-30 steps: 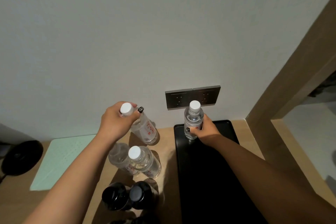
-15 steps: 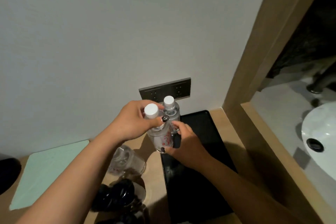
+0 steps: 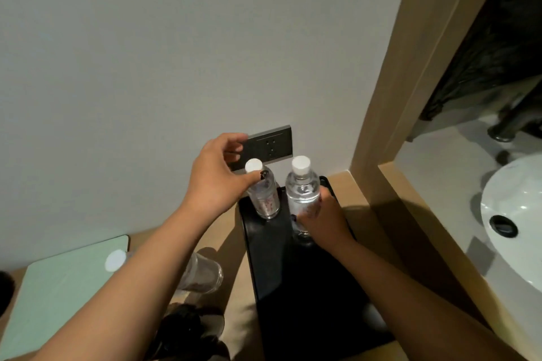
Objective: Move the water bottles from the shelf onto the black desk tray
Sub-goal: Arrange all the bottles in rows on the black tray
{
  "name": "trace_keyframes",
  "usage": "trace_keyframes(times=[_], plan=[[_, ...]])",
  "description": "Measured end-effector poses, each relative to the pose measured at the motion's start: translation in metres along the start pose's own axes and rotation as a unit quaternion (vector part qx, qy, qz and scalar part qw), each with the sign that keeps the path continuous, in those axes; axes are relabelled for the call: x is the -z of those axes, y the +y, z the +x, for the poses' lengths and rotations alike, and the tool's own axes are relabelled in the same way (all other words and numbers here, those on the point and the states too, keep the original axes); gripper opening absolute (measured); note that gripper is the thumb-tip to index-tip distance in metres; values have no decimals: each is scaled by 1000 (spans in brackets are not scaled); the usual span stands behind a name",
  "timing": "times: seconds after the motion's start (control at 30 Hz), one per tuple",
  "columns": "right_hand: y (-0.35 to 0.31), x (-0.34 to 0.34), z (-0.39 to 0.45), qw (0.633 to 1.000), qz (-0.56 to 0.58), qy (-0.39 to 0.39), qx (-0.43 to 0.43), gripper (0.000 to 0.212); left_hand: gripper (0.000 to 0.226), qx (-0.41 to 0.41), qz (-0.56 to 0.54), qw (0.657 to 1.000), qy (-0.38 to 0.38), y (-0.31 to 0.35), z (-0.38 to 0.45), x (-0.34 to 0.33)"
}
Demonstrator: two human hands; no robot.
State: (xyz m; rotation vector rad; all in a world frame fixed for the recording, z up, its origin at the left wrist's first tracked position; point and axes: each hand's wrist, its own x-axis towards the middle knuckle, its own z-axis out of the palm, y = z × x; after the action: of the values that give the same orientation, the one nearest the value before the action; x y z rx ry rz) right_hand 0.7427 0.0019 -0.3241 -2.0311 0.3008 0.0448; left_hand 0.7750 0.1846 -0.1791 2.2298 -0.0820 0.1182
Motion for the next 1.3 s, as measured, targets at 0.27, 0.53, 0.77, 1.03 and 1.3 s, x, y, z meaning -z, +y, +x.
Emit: trace_keyframes(times=[0.27, 0.53, 0.77, 1.03, 1.3], plan=[[8, -3, 30, 998, 57, 23, 1, 58, 88, -64, 157, 982, -81, -53, -12, -40], [1, -11, 47, 999, 47, 25, 3, 65, 85, -134, 206, 969, -16, -79, -13, -57], [10, -17, 50, 998, 51, 44, -1, 72, 92, -122, 174, 977, -8, -79, -1, -66], [10, -23, 50, 995, 67, 68, -11, 67, 97, -113, 190, 975, -29, -81, 0, -59], [-14, -15, 37, 995, 55, 48, -61, 102, 97, -51, 100, 993, -39, -69, -9, -22]])
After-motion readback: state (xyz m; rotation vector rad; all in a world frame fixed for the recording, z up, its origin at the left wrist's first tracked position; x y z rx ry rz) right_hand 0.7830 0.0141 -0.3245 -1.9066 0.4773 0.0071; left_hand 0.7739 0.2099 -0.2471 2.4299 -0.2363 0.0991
